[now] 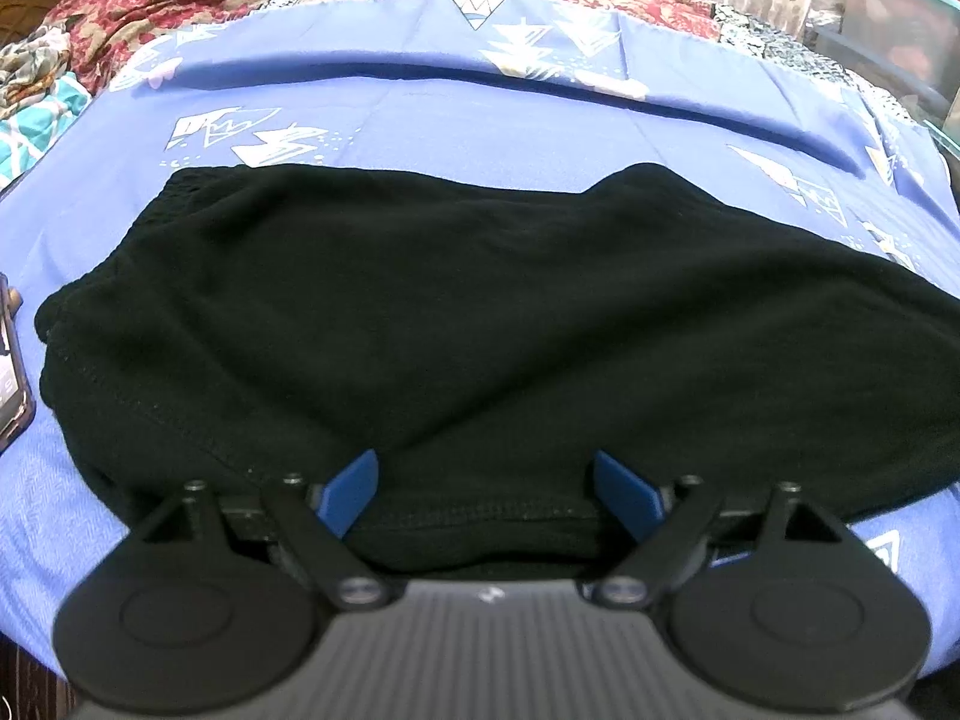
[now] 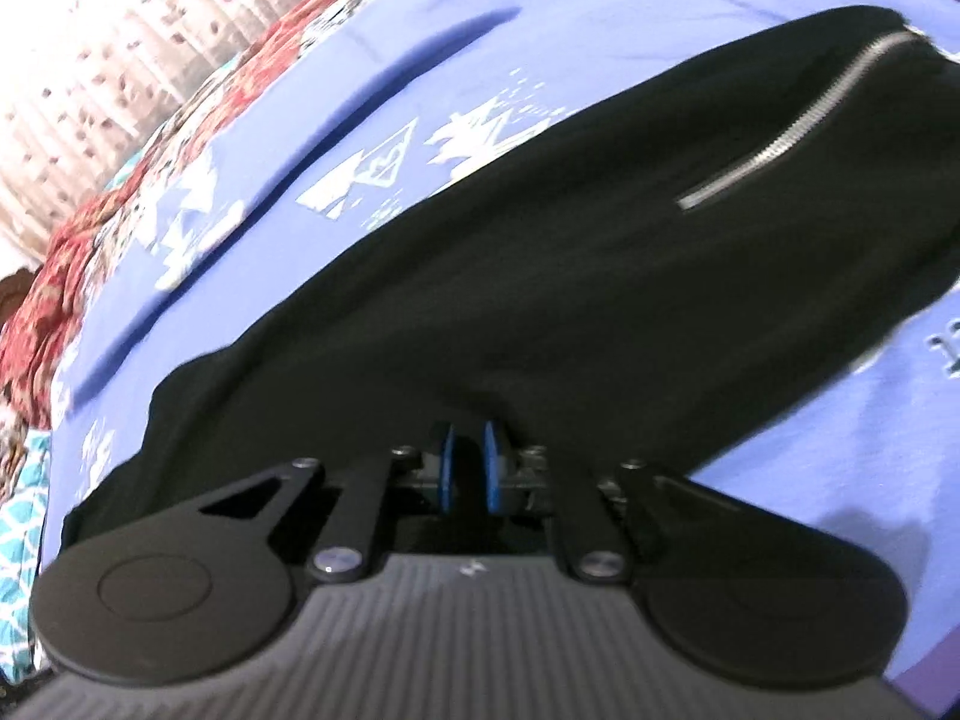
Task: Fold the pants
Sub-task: 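Grasp the pants leg near the zipper pocket with the right gripper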
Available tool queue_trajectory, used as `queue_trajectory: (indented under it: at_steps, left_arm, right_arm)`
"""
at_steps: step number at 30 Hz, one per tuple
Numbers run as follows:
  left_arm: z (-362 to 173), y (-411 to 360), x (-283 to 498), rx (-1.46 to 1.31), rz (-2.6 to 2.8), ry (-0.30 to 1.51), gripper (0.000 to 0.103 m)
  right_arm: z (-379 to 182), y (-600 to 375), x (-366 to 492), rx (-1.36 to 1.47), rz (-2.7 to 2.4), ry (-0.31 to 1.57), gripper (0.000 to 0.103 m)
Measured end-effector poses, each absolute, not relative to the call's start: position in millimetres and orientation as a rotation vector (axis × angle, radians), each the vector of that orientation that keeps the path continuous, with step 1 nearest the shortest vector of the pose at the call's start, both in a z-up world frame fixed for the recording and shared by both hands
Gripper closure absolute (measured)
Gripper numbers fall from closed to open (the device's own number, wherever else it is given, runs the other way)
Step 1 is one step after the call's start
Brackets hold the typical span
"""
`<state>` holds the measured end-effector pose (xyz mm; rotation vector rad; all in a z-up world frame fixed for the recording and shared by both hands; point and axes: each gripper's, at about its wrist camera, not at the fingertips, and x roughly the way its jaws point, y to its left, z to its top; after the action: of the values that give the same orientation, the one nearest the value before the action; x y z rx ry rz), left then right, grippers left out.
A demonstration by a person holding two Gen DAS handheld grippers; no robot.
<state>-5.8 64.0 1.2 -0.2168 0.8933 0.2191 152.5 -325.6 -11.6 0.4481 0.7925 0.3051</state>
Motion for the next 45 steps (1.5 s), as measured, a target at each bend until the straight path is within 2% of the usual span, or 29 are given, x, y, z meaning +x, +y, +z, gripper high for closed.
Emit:
queue_trajectory:
  at_steps: [5,8,11,16,21,26,32,34,38,45]
  left_arm:
    - [2,64,-5,-0.219,0.221,0.897,0.020]
    - [2,64,-5,-0.221,0.221,0.897,0.020]
    - [1,63,-4,-0.220,0.221,0.898,0.019]
    - [1,63,-5,-0.220,0.219,0.897,0.019]
    - [1,64,-4,-0.216,0.216,0.900,0.019]
    - [8,67,-3,-0.237,0.208,0.903,0.018]
    - [30,65,-6,-0.299,0.158,0.835,0.018]
    - [28,60,-3,-0.296,0.138,0.851,0.018]
    - [4,52,6,-0.237,0.163,0.953,0.018]
    - [19,55,2,-0.280,0.148,0.921,0.018]
  right_arm:
    - [-6,-317,150,0.403,0.307,0.781,0.087]
    - [0,-311,147,0.380,0.321,0.753,0.081]
    - [8,-310,146,0.352,0.330,0.714,0.079]
    - [0,-318,159,0.326,0.243,0.759,0.079]
    - [-10,-334,170,0.435,0.236,0.805,0.081]
    - [3,-339,165,0.440,0.222,0.743,0.076]
    - [3,-333,163,0.433,0.268,0.736,0.075]
    - [-4,-333,164,0.437,0.250,0.758,0.075]
    - [-14,-359,166,0.530,0.232,0.769,0.081]
    - [15,-417,135,0.575,0.184,0.566,0.064]
